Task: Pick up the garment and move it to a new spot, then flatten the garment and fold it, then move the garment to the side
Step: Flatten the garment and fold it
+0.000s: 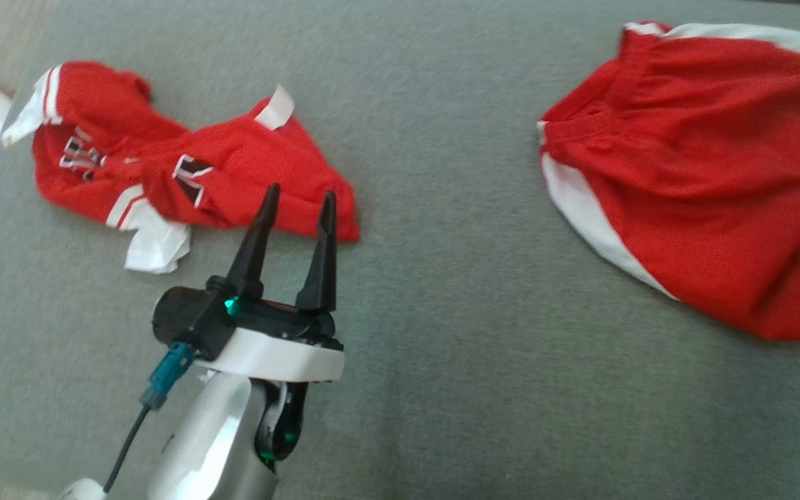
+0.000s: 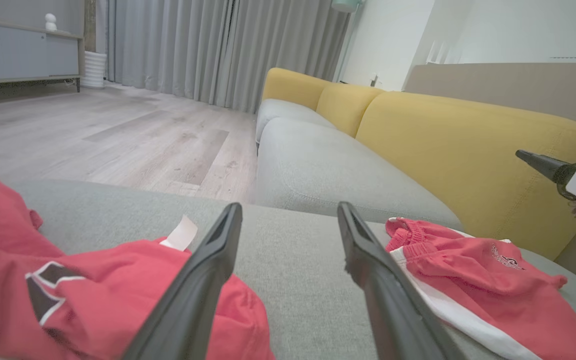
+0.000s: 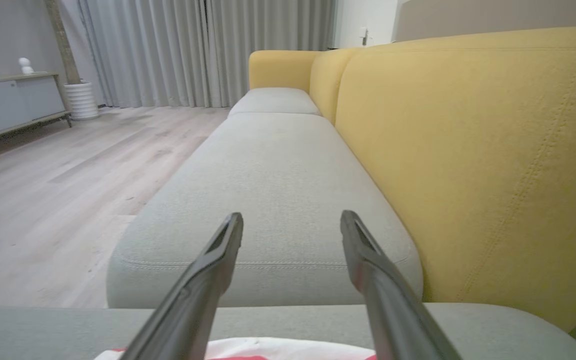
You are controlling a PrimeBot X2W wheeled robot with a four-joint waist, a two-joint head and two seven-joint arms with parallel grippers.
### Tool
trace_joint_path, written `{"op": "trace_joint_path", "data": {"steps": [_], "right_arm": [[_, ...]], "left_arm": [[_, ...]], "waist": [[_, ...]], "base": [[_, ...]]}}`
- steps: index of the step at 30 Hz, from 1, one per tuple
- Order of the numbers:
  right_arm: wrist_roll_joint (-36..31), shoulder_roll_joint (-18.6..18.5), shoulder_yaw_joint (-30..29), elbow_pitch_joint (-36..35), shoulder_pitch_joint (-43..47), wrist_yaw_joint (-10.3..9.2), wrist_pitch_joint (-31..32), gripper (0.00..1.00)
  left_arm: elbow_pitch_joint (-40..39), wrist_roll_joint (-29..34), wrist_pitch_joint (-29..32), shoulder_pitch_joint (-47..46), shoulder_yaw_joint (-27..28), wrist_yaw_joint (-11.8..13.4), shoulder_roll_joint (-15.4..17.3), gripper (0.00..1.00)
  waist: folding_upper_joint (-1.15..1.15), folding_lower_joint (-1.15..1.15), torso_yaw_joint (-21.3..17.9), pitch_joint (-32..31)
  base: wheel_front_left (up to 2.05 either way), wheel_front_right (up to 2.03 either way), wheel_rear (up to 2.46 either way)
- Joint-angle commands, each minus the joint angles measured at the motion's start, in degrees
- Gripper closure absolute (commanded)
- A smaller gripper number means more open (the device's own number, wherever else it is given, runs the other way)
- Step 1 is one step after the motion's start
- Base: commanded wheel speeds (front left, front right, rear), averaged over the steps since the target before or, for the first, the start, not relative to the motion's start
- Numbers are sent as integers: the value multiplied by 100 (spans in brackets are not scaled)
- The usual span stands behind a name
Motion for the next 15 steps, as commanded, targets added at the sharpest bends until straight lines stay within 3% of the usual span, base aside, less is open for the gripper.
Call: {"op": "trace_joint_path", "data": {"steps": [1,4,9,15], "right_arm": [[138,297,229,-255,24,-4,-94,0],[373,576,439,-426,192,-4,-108,0],[1209,1114,1208,-1368,1073,-4,-113,0],[2113,1343,2231,-2491,2489,-4,-114,0]], "left_arm": [[-152,90,-54,-32,287,-8,34,0],[-147,142,-54,28,389,-19,34,0],[-126,236,-54,211,597,-42,34,0],[-101,290,-54,458,775,-59,34,0]], "waist": [[0,0,-267,-265],[0,0,-394,-397],[0,0,-656,-736],[0,0,-894,-1081]], "base": [[0,0,0],[0,0,0],[0,0,0],[0,0,0]]}}
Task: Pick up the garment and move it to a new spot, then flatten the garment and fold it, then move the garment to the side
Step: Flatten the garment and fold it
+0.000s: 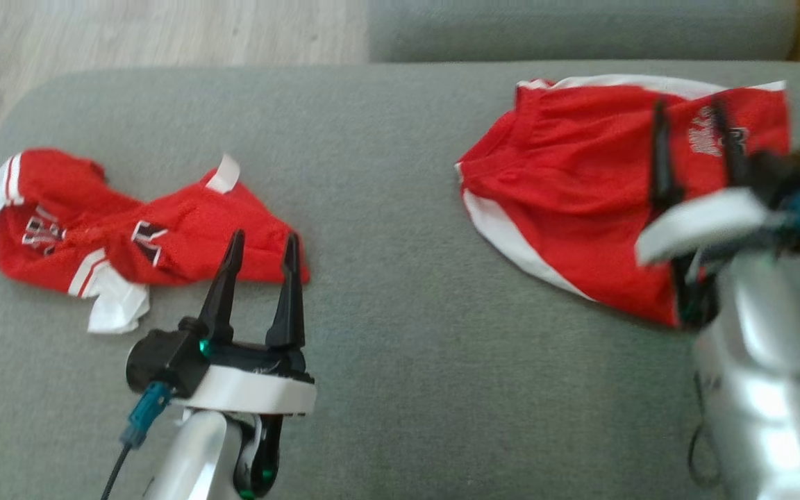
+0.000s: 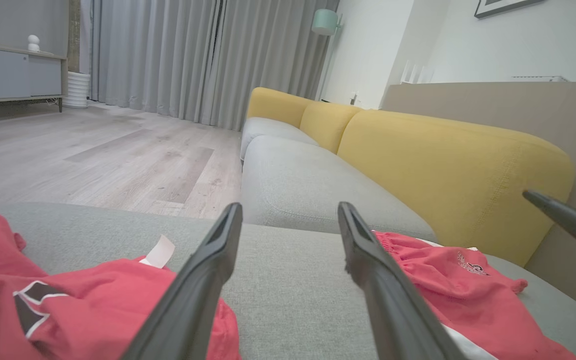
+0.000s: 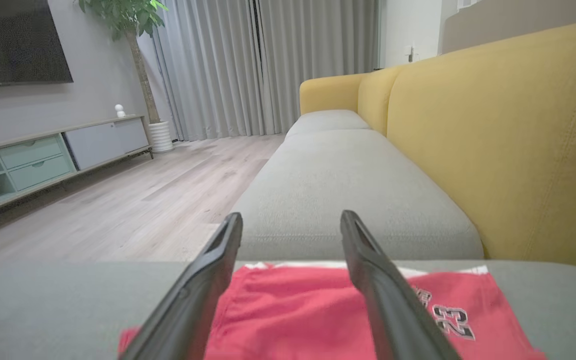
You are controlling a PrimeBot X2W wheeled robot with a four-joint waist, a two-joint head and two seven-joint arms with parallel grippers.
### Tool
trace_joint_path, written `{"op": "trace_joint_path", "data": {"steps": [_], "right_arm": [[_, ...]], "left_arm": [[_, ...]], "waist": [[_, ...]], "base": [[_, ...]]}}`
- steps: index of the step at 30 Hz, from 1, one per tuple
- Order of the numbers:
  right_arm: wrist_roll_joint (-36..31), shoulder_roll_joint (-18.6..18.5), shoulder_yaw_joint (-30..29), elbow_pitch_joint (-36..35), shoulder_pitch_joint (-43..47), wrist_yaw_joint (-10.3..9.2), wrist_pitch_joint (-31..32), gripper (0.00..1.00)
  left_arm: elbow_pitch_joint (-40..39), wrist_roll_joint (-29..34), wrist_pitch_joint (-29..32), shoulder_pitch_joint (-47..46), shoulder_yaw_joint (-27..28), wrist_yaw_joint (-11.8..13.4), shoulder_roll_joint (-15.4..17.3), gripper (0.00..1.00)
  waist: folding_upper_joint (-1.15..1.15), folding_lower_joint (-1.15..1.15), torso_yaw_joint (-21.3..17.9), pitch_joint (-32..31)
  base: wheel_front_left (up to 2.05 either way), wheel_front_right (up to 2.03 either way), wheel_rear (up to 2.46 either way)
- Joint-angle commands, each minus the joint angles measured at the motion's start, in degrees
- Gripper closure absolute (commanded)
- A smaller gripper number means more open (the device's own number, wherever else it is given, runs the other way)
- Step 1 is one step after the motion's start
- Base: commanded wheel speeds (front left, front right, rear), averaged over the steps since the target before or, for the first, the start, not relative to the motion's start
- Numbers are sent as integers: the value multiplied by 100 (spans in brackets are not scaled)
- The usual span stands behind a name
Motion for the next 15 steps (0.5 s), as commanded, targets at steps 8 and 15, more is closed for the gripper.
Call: {"op": "trace_joint_path", "data": {"steps": [8,15], "right_arm": [[724,116,906,-1180,1455,-4,-60,0],[735,117,1200,-1502,2033,-4,-61,0]], "left_arm": [[-141,54,-54,115,303,-18,36,0],[-157,44,-54,134,234,-25,36,0]], "waist": [[0,1,-285,-376],[0,1,-230,-353]], "base": [[0,0,0],[0,0,0]]}}
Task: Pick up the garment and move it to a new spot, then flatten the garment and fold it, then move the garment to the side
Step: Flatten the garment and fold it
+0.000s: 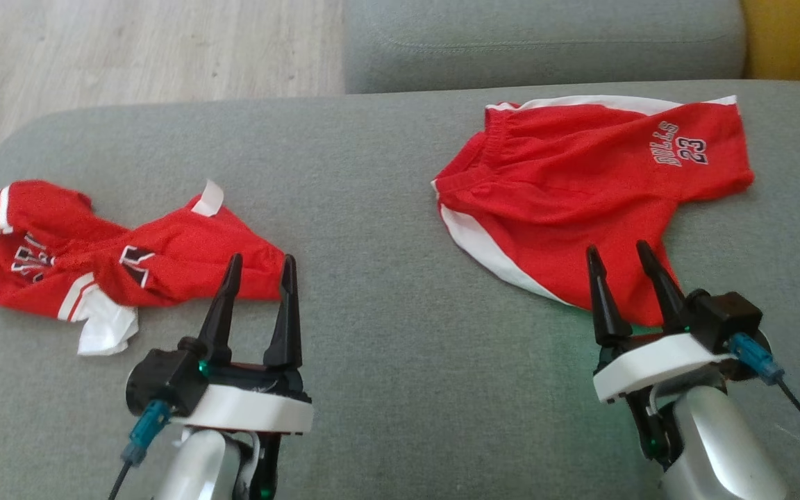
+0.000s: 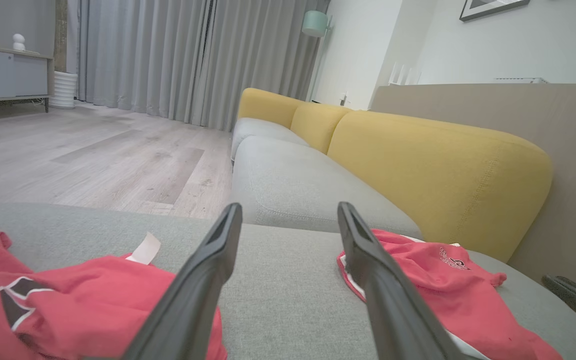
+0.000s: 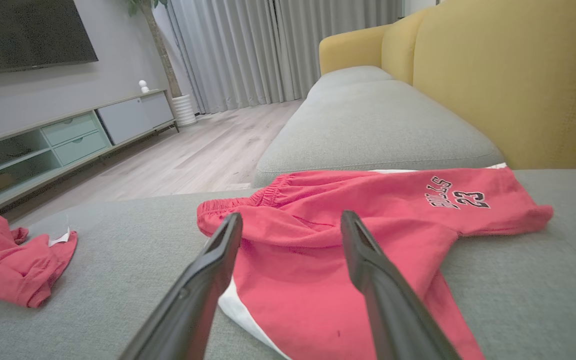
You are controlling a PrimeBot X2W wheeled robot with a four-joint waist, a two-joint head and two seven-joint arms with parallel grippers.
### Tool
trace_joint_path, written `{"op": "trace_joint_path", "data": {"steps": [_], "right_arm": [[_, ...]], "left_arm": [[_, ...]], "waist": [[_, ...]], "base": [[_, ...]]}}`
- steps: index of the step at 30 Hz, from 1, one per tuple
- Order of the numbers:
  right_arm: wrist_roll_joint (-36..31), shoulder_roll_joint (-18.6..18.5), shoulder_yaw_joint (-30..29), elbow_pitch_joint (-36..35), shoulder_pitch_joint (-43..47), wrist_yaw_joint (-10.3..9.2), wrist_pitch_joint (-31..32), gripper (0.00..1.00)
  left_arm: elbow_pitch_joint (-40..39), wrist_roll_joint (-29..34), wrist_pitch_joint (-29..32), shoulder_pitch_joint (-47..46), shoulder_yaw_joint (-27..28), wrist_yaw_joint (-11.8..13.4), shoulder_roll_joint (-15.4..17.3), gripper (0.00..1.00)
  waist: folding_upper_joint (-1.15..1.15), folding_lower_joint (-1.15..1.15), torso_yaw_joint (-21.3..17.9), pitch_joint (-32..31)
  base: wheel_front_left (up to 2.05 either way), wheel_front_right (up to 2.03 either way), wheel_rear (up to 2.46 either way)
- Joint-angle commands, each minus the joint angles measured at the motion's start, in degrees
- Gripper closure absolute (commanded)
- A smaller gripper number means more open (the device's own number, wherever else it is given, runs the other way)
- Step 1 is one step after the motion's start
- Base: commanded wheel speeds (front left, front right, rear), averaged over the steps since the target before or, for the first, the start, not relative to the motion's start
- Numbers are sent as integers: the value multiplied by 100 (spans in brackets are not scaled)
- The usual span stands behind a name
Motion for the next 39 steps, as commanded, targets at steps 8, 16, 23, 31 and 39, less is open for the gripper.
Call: {"op": "trace_joint_path", "data": {"steps": [8,16,23,31,39], "right_arm": [[-401,49,216,-253,-512,-4,97,0],[-738,50,668,427,-1163,-4,726,0],[-880,50,756,1418,-1801,-4,980,0],[-1049,50,555,2606,-2413,-4,1058,2],[-283,50,1580,2701,-2511,-4,542,100]], "left_arm": [[-192,25,-54,-314,39,-32,33,0],[-192,-107,-54,-531,-173,-29,33,0],[-193,-220,-54,-672,-329,15,33,0],[-205,-293,-54,-790,-425,58,33,0],[-182,-264,-54,-807,-391,86,33,0]], "waist": [[0,0,414,331],[0,0,882,741],[0,0,1174,978],[0,0,1364,1153],[0,0,1193,1100]], "base": [[0,0,0],[0,0,0],[0,0,0],[0,0,0],[0,0,0]]}}
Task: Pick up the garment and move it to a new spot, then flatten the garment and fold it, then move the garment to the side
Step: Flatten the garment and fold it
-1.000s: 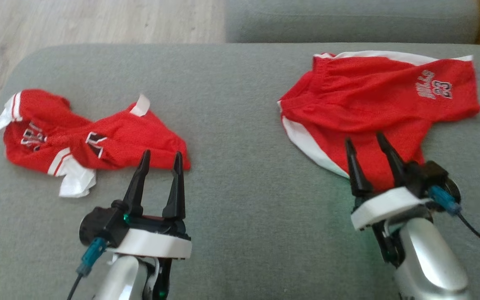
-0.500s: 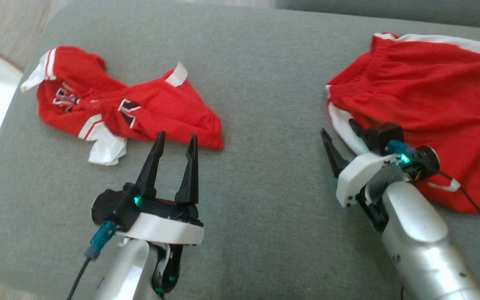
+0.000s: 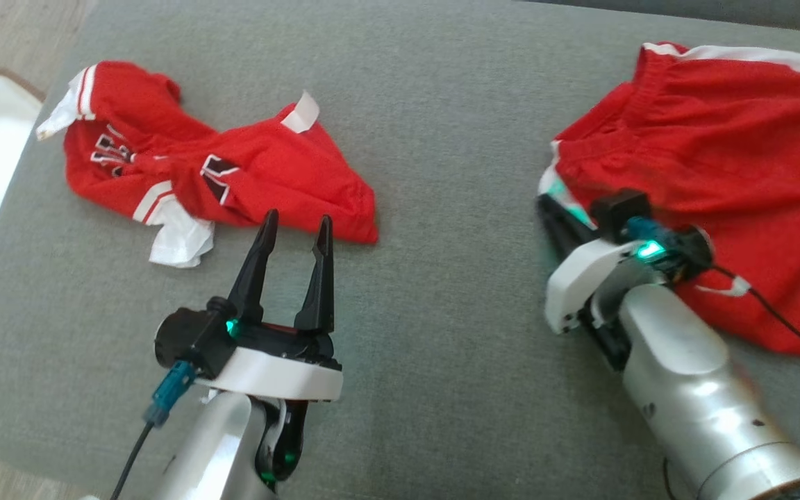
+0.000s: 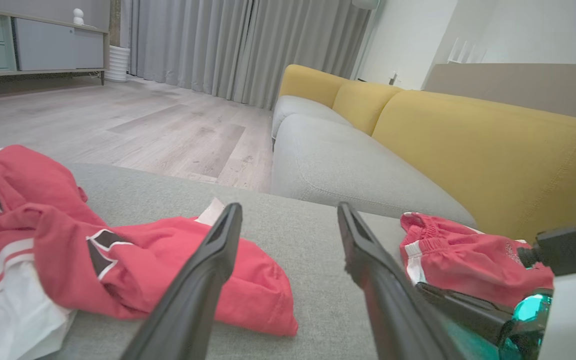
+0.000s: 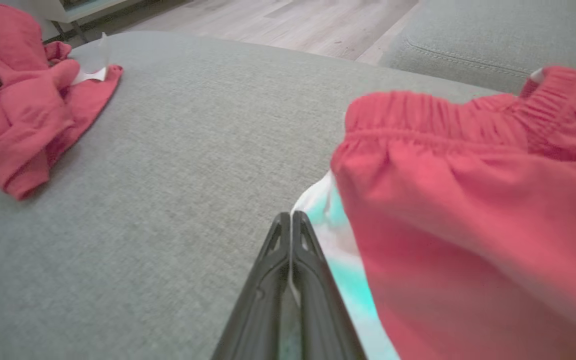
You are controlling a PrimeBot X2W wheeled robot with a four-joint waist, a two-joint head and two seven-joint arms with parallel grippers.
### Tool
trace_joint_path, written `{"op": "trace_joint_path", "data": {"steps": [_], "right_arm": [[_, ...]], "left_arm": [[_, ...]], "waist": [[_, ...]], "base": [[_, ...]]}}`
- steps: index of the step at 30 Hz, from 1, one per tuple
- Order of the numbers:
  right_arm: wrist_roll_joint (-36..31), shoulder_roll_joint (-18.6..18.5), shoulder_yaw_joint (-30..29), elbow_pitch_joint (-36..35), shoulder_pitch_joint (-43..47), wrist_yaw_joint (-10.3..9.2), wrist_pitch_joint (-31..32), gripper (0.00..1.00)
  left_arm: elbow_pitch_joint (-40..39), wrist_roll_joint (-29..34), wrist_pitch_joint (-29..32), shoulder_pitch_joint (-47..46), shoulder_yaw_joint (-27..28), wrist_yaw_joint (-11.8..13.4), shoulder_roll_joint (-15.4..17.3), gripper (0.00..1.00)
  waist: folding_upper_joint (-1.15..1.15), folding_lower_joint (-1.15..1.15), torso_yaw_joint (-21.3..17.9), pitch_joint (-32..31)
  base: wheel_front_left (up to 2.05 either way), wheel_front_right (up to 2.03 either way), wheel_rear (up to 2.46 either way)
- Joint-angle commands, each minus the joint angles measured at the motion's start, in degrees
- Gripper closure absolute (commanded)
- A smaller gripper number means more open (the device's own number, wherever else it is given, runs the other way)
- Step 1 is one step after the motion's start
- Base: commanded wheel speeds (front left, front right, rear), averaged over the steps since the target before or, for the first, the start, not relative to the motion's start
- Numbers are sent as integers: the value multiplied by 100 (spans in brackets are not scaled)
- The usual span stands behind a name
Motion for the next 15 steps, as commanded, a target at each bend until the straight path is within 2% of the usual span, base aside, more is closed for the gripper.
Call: {"op": "trace_joint_path", "data": {"steps": [1,8,15], "right_arm": [[133,91,291,-202,28,-4,-89,100],[791,91,1437,-497,242,-4,-158,100],[1079,91,1848,-460,392,-4,-300,100]], "left_arm": [[-164,9,-54,-197,190,25,36,0],[-128,102,-54,-128,268,4,36,0],[-96,164,-54,15,331,-4,36,0]], "waist": [[0,-1,-82,-58],[0,-1,-352,-306],[0,-1,-523,-566]], "base": [[0,0,0],[0,0,0],[0,0,0]]}}
